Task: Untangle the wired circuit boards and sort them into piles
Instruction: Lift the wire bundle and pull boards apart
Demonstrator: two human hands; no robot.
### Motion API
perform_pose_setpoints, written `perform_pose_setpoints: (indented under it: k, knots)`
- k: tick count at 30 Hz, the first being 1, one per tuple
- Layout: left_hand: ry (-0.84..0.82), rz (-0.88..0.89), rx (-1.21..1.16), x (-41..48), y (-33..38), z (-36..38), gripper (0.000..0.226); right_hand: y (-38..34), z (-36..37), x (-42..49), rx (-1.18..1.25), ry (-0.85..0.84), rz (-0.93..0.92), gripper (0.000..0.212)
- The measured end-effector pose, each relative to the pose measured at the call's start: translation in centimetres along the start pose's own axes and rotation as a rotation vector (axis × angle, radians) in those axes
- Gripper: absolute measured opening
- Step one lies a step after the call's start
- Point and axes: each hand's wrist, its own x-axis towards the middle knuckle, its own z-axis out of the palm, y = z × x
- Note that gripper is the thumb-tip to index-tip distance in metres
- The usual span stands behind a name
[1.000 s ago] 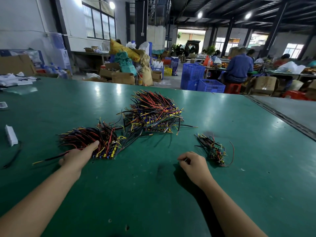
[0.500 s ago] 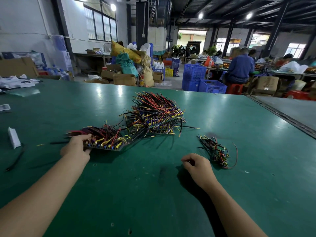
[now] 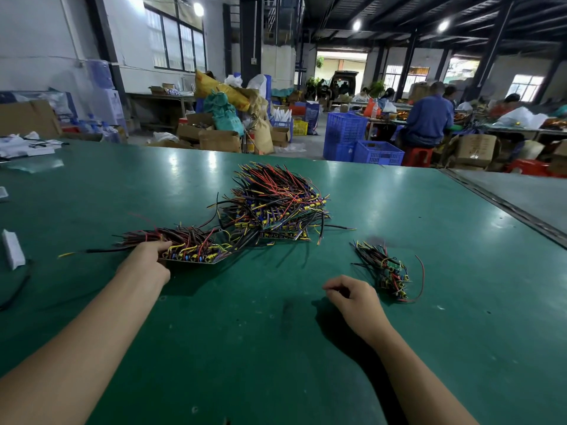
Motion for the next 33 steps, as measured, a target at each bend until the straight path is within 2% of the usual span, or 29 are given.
perform_pose_setpoints:
  k: [1,2,4,7,10,13,16,21,24,26,30,33]
  knots:
    - [-0.012,-0.030,-0.030,1.4,-0.1,0.5,0.049,0.0,-0.1,0.0,0.008,-0.003,0.003,0.031]
    - [-0.011,0.020,0.120,2.8,-0.4,0.3,0.052,0.1,-0.1,0.1,0.014,-0.006,0.006,0.032]
    - [0.068,0.011,0.217,3.5,-0.2,0.0,0.059,0.2,-0.2,0.3,0.024,-0.016,0.013,0.031]
    - [0.066,-0.057,0.263,4.8,-0.4,-0.3,0.048,0.3,-0.2,0.4,0.041,-0.024,0.022,0.029]
    - [0.009,-0.109,0.239,4.8,-1.2,-0.6,0.029,0.4,-0.3,0.4,0.053,-0.033,0.033,0.027]
    - [-0.031,-0.123,0.207,4.6,-2.1,-1.1,0.025,0.2,-0.4,0.3,0.053,-0.053,0.032,0.027]
    - [-0.070,-0.120,0.207,4.4,-3.0,-2.1,0.004,0.2,-0.7,0.0,0.040,-0.086,0.020,0.026]
    - [-0.074,-0.108,0.098,2.3,-3.9,-3.5,0.004,0.4,-1.3,-0.3,0.092,-0.126,0.050,0.020]
    - [-0.147,-0.147,0.034,-0.5,-4.8,-4.1,0.009,0.0,-1.2,-0.4,0.146,-0.183,0.066,0.012]
    - [-0.198,-0.177,0.017,-2.6,-6.0,-4.5,0.009,-0.8,-1.2,-0.8,0.275,-0.248,0.094,0.003]
    - [-0.274,-0.237,-0.013,-6.2,-8.9,-4.9,0.002,-2.8,-0.7,-2.4,0.833,-0.493,0.258,0.053]
    - [-0.331,-0.229,0.042,-7.7,-11.2,-4.9,0.038,-4.1,-0.3,-3.1,1.069,-0.603,0.267,0.068]
